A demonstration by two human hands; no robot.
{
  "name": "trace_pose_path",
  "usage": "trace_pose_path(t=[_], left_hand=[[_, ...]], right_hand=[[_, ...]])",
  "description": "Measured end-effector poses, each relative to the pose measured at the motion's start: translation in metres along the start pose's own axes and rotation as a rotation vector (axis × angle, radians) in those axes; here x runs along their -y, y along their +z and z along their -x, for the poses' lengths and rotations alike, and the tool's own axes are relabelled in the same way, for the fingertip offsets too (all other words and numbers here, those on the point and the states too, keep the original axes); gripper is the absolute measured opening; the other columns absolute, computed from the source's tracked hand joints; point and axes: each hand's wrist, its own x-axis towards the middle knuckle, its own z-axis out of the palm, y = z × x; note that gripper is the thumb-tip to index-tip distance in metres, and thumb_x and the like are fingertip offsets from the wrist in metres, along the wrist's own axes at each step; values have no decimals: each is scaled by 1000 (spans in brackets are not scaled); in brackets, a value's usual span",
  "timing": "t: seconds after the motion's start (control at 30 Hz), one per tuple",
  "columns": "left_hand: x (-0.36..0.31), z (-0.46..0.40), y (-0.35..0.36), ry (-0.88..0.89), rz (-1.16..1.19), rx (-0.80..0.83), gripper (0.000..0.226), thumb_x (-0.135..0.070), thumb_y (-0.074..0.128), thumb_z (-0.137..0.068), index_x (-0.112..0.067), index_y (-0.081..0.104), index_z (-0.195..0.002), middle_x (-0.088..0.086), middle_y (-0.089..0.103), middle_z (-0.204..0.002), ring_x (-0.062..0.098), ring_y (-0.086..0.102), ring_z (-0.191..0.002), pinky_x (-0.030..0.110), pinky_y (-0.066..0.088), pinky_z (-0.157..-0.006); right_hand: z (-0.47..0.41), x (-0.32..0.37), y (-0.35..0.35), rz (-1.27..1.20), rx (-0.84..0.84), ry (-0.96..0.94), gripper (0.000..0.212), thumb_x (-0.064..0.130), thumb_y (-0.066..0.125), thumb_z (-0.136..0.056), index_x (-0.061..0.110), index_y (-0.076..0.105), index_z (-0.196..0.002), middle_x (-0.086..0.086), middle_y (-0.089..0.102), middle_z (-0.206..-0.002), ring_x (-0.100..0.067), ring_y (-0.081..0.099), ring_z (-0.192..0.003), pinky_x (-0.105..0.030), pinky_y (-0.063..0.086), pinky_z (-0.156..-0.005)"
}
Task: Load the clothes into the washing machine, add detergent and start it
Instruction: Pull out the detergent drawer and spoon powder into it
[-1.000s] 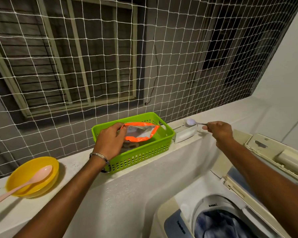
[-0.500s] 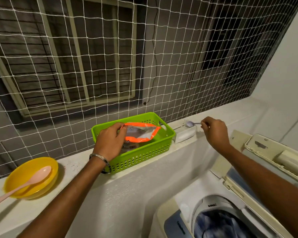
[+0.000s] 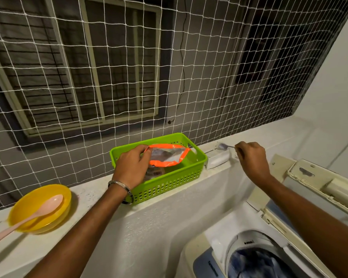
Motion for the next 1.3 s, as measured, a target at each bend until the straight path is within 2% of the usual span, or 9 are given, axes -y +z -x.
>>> trace_pose_path(t=[0.27, 0.43, 0.53, 0.67, 0.77, 1.0, 1.1, 1.2, 1.3], left_hand=[[1, -1, 1, 4, -1, 3, 27, -31, 44, -99, -20, 68, -105, 7, 72, -92, 27, 64, -86, 27, 36, -66], [0, 0, 0, 0, -1, 11, 28, -31, 43, -100, -20, 68, -106, 6, 72, -93, 26, 63, -84, 26, 34, -66], [0, 0, 0, -2, -1, 17, 29, -32, 42, -100, -20, 68, -106, 6, 72, -91, 24, 62, -82, 26, 35, -65], [-1, 0, 1, -5, -2, 21, 28, -32, 43, -99, -22, 68, -104, 4, 72, -89, 25, 63, -82, 28, 37, -65], [-1, 0, 1, -1, -1, 23, 27, -32, 43, -99, -22, 68, -102, 4, 71, -87, 25, 63, -81, 28, 38, -65], [-2, 0, 0, -8, -5, 21, 30, -36, 43, -99, -22, 69, -106, 4, 72, -89, 23, 64, -82, 27, 38, -65], [-3, 1, 0, -11, -8, 18, 32, -39, 42, -99, -22, 69, -106, 4, 73, -89, 25, 65, -83, 28, 42, -66], [-2, 1, 0, -16, -9, 12, 32, -40, 41, -99, -23, 69, -103, 4, 73, -88, 26, 65, -83, 28, 41, -65], [-2, 1, 1, -21, -21, 6, 32, -40, 42, -98, -23, 69, -101, 7, 72, -87, 28, 63, -83, 28, 38, -64]], right_hand=[[11, 7, -3, -37, -33, 37, 4, 3, 66, -88, 3, 69, -86, -17, 65, -67, -30, 53, -61, -31, 38, -55], [16, 8, 1, -132, -43, 121, 9, 9, 63, -92, 3, 69, -94, -15, 69, -75, -22, 52, -65, -27, 36, -61], [15, 13, -3, -360, -95, 351, 15, 14, 58, -95, 5, 70, -94, -6, 73, -82, -19, 62, -71, -26, 43, -67], [5, 25, -17, -895, -120, 883, 16, 15, 58, -89, 14, 73, -82, -2, 75, -82, -17, 64, -80, -31, 52, -78], [0, 34, -36, -1206, -22, 1079, 15, 13, 59, -91, 9, 73, -90, -4, 75, -83, -11, 64, -72, -22, 50, -70], [-2, 80, -88, -1426, 304, 939, 12, 11, 58, -92, 7, 69, -92, -2, 76, -77, -6, 62, -60, -13, 48, -50], [0, 106, -104, -1464, 428, 834, 10, 10, 59, -92, 5, 68, -92, -4, 75, -75, -6, 60, -57, -13, 47, -48], [4, 130, -109, -1362, 477, 658, 14, 9, 57, -93, -1, 67, -98, -5, 75, -74, -8, 58, -58, -15, 45, -50], [6, 153, -104, -1154, 400, 438, 14, 7, 58, -92, 1, 70, -88, -2, 75, -71, -11, 58, -59, -19, 44, -53]])
